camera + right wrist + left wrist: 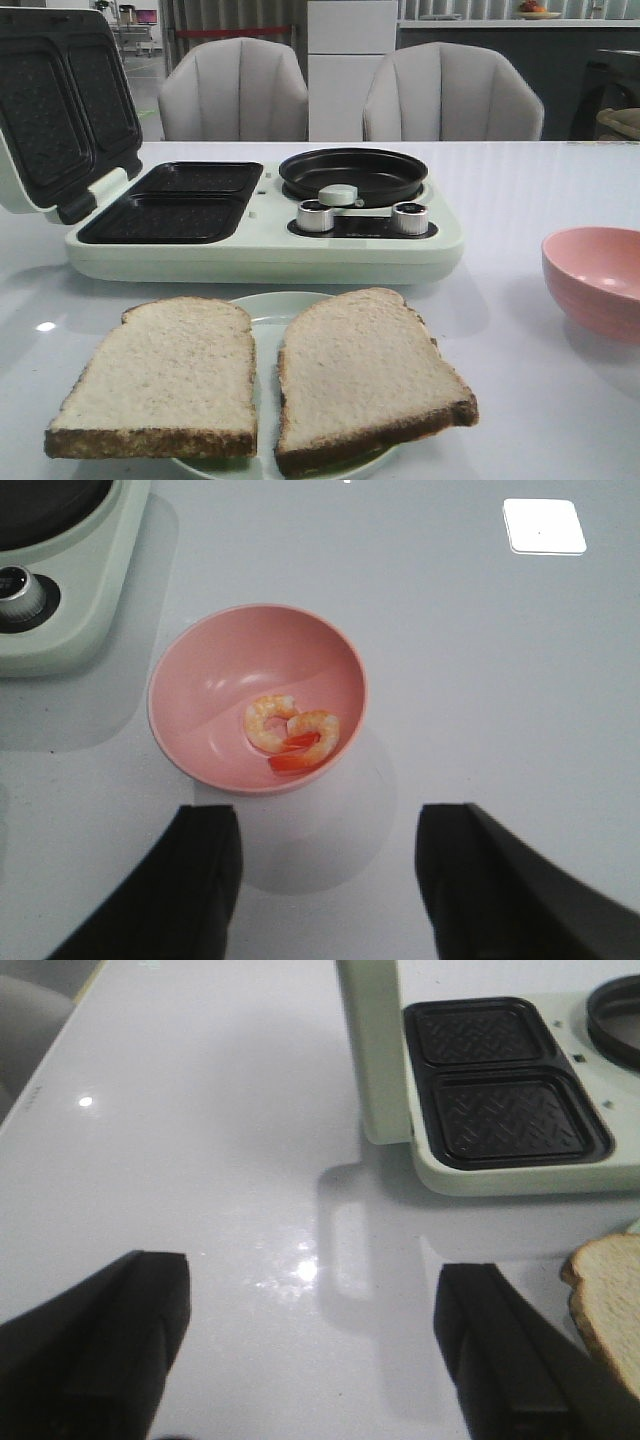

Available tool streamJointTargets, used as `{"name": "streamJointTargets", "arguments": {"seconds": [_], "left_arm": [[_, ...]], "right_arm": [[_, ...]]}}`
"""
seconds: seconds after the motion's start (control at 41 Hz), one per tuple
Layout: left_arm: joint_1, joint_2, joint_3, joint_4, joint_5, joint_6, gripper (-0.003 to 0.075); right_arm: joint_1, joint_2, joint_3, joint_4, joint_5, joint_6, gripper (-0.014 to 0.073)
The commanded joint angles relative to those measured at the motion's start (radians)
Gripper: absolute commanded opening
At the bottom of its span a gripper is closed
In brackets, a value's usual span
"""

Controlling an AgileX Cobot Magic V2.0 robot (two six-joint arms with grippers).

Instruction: Make breakfast with bread and shrimp

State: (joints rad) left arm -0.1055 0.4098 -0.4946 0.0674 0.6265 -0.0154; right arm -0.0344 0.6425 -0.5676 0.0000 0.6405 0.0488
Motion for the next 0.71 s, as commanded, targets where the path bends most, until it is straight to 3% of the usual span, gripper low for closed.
{"name": "streamJointTargets", "arguments": {"seconds": [0.0, 0.219, 0.512, 0.682], "left_arm": [[-0.089, 0.040, -0.030, -0.025, -0.075, 0.088, 0.0582], [-0.373, 0.150, -0.030, -0.001, -0.103, 0.247, 0.0582], [-0.728, 0.394, -0.030, 0.173, -0.120, 0.252, 0.0582], [-0.859, 0.594, -0.030, 0.226, -0.140, 0.239, 0.0582]], "right_arm": [[-0.005, 0.008, -0.029, -0.009, -0.070, -0.005, 0.0524], [-0.005, 0.008, -0.029, -0.009, -0.070, -0.005, 0.0524], [-0.005, 0.008, -0.029, -0.009, -0.070, -0.005, 0.0524], [-0.005, 0.008, -0.029, -0.009, -0.070, -0.005, 0.0524]]}}
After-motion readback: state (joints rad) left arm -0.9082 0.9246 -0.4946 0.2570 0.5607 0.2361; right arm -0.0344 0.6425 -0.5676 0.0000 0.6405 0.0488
